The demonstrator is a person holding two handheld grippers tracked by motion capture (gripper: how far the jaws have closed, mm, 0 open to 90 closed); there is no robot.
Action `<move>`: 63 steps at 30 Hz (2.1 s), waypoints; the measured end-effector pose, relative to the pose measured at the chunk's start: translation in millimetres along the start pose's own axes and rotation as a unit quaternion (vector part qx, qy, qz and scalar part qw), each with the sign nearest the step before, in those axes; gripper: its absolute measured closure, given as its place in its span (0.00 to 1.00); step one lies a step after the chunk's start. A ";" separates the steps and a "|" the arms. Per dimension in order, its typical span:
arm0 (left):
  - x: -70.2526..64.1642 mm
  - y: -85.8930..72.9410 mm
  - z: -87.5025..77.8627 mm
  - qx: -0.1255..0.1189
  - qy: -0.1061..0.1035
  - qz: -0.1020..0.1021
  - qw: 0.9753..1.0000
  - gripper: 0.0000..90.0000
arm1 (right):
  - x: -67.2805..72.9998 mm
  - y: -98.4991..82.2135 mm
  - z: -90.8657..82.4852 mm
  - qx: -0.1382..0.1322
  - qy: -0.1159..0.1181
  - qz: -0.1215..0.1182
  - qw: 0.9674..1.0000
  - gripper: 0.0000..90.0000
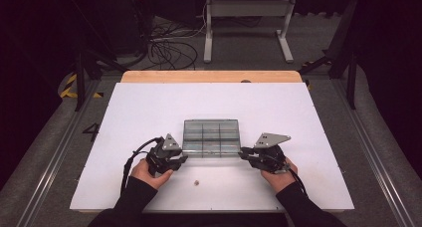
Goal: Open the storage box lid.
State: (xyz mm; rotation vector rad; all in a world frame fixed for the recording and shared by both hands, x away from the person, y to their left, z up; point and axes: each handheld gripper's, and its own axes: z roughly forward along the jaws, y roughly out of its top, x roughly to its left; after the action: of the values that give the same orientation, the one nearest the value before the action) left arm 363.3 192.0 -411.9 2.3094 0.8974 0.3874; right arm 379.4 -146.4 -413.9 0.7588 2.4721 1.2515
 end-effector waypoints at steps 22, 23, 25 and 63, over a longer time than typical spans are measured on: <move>1.7 -0.2 -0.1 -0.001 -0.001 0.000 1.000 0.73 | 0.9 0.4 -3.7 -0.020 0.000 0.000 1.000 0.98; 1.8 -0.1 -0.1 -0.001 -0.001 0.000 1.000 0.73 | 1.2 0.5 -3.7 -0.019 -0.001 -0.002 1.000 0.97; 1.9 -0.3 -0.2 -0.003 -0.004 -0.001 1.000 0.73 | 1.6 0.6 -3.5 -0.018 -0.003 -0.005 1.000 0.96; 0.1 4.0 -20.6 -0.060 -0.005 -0.013 0.998 0.99 | 0.9 5.3 -8.0 -0.032 -0.005 -0.004 0.999 0.91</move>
State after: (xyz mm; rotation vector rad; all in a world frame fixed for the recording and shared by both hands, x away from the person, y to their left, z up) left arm 355.7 199.0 -393.5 2.1867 0.8756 0.4078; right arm 376.8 -148.6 -404.8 0.7378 2.4126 1.3138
